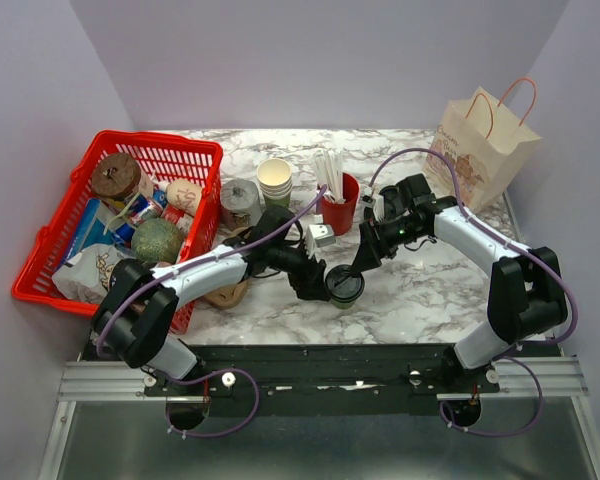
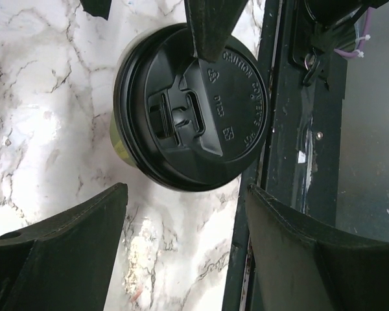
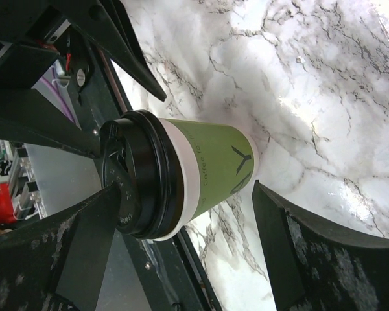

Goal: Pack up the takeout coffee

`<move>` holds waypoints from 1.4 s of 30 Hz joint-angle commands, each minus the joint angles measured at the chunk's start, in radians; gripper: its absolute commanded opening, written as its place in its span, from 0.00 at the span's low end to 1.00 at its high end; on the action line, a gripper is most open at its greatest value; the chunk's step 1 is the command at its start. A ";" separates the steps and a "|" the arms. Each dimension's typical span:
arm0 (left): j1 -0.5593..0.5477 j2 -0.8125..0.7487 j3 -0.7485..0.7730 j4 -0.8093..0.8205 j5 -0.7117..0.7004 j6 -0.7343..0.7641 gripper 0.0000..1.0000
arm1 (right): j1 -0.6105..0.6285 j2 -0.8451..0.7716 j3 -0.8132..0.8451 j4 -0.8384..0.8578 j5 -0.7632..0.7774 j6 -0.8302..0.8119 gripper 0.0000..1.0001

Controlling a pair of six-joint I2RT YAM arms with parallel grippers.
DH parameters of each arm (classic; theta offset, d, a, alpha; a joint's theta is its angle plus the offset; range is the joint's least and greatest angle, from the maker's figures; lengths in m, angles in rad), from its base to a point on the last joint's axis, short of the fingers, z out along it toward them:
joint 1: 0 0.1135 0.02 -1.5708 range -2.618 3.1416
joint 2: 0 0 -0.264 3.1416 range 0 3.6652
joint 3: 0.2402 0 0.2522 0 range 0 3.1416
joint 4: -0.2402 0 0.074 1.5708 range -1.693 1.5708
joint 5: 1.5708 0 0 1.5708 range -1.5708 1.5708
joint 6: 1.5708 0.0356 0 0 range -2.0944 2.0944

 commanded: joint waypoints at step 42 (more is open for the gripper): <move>0.033 0.054 0.074 0.215 0.077 -0.292 0.85 | 0.001 0.022 -0.008 -0.033 -0.098 -0.032 0.92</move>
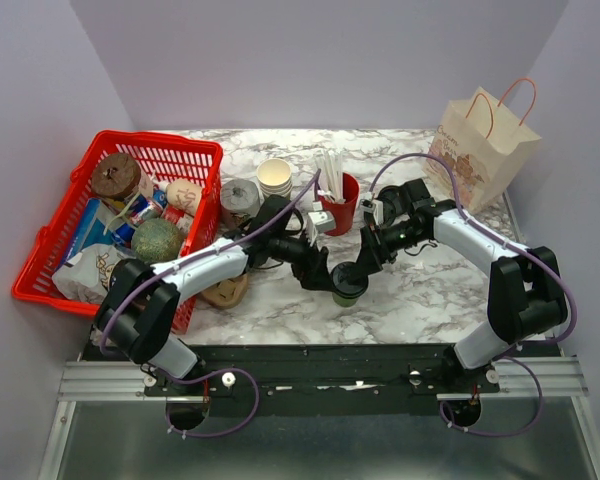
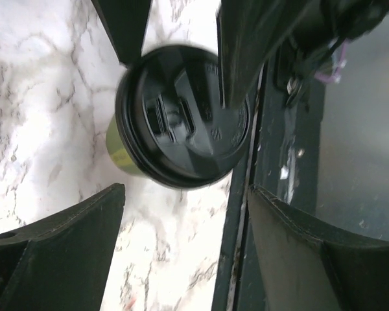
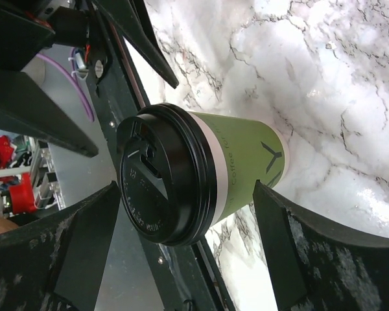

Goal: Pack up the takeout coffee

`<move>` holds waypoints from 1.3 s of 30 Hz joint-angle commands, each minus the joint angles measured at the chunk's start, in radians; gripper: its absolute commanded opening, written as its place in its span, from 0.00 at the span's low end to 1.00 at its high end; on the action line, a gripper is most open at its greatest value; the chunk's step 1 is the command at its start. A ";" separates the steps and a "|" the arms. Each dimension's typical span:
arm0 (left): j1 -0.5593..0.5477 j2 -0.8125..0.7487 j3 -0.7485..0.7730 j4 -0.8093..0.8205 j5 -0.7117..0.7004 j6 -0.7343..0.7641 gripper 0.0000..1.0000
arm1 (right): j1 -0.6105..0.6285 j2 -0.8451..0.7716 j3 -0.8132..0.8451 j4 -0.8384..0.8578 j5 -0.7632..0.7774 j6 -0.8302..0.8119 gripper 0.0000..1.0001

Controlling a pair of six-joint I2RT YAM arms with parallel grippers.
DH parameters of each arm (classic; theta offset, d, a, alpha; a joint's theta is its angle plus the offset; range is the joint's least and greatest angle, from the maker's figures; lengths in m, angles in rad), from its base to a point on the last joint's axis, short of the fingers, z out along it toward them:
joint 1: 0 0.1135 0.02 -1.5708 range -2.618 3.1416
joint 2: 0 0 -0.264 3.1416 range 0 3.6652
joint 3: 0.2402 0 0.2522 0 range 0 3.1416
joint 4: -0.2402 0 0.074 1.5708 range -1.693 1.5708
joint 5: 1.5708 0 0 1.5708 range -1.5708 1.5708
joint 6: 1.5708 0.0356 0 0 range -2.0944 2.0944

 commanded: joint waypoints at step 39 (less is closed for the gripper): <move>0.049 0.273 -0.110 0.673 -0.026 -0.603 0.81 | -0.043 0.215 0.013 -0.095 -0.089 -0.277 0.84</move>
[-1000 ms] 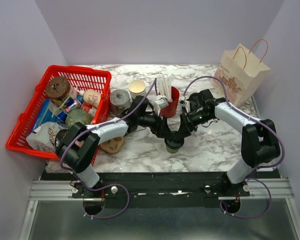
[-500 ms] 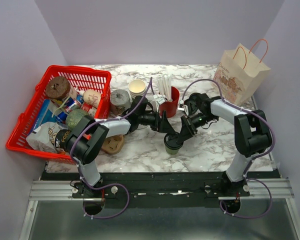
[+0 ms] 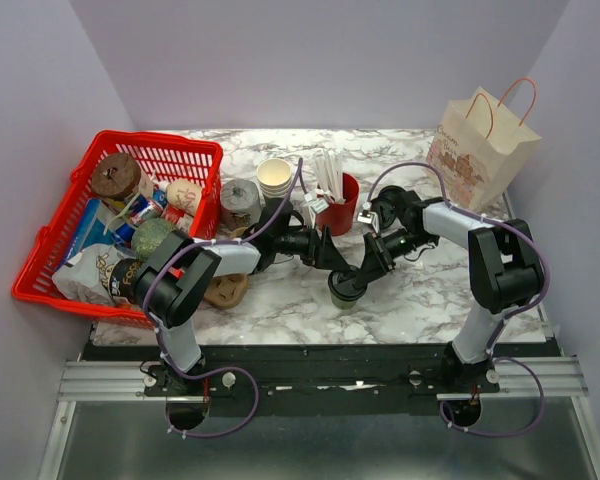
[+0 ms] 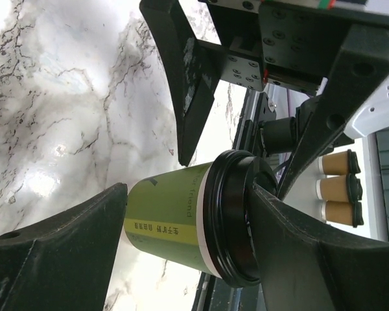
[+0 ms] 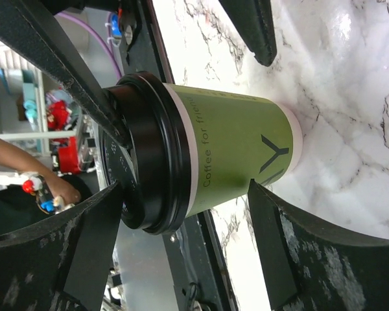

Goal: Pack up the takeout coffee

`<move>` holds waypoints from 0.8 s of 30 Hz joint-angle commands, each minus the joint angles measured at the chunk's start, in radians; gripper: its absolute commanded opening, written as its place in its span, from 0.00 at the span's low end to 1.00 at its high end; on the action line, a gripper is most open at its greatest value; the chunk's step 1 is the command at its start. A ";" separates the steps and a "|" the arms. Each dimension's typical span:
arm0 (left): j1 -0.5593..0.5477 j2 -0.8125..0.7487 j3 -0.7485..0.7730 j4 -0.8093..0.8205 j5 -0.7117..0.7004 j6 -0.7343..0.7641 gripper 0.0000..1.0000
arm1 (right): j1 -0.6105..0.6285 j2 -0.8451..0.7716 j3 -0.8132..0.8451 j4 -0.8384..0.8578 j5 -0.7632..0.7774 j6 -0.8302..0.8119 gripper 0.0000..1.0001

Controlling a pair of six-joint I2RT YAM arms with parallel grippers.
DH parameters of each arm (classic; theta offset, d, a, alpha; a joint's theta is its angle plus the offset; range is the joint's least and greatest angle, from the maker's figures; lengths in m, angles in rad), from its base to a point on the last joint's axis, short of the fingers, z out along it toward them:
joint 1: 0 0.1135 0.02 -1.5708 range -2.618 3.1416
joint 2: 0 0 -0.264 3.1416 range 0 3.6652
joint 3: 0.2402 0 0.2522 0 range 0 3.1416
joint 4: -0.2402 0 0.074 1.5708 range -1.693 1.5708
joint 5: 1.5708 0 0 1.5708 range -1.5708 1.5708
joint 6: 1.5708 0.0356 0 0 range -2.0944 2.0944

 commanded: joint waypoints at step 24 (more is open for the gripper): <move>0.008 0.146 -0.070 0.558 0.103 -0.212 0.78 | -0.003 -0.033 -0.080 0.226 0.141 0.088 0.82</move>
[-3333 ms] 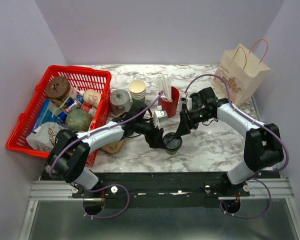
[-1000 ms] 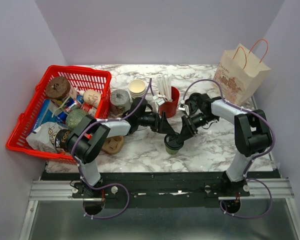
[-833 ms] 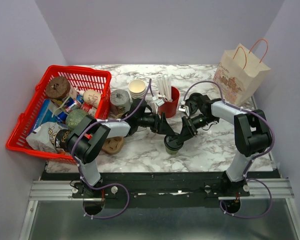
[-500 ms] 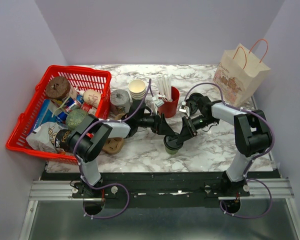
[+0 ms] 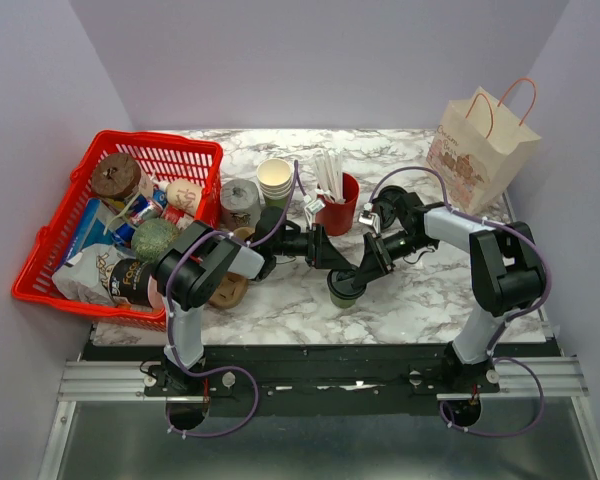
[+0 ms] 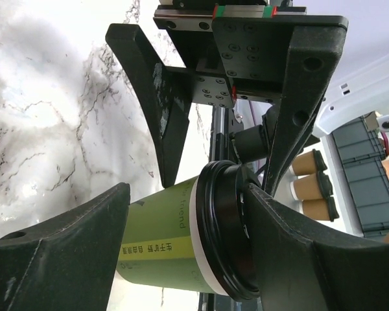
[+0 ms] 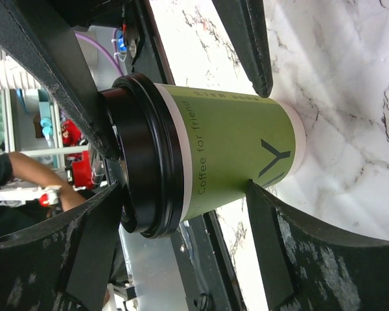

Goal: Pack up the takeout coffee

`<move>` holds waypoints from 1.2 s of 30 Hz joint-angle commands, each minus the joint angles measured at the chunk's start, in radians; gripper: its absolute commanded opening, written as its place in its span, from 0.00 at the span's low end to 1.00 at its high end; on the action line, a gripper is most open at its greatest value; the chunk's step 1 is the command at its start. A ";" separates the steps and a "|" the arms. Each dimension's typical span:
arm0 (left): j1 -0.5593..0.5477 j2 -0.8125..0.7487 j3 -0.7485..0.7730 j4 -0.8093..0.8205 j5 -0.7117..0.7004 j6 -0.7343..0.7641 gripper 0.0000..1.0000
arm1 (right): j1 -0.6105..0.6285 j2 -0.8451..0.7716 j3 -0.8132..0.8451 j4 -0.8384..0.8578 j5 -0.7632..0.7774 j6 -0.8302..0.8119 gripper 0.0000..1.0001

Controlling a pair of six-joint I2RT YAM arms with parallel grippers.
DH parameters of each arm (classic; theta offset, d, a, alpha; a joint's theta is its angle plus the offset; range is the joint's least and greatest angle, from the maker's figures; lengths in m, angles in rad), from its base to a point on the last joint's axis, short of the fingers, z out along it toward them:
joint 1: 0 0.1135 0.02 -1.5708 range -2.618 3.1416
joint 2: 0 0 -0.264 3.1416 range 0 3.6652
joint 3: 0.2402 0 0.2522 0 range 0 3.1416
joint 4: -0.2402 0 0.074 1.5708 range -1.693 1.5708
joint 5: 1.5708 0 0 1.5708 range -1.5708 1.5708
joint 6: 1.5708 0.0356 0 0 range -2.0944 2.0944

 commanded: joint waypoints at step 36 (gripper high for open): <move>0.043 -0.176 -0.148 -0.397 -0.250 0.025 0.96 | -0.001 0.008 0.054 0.035 0.071 -0.062 0.82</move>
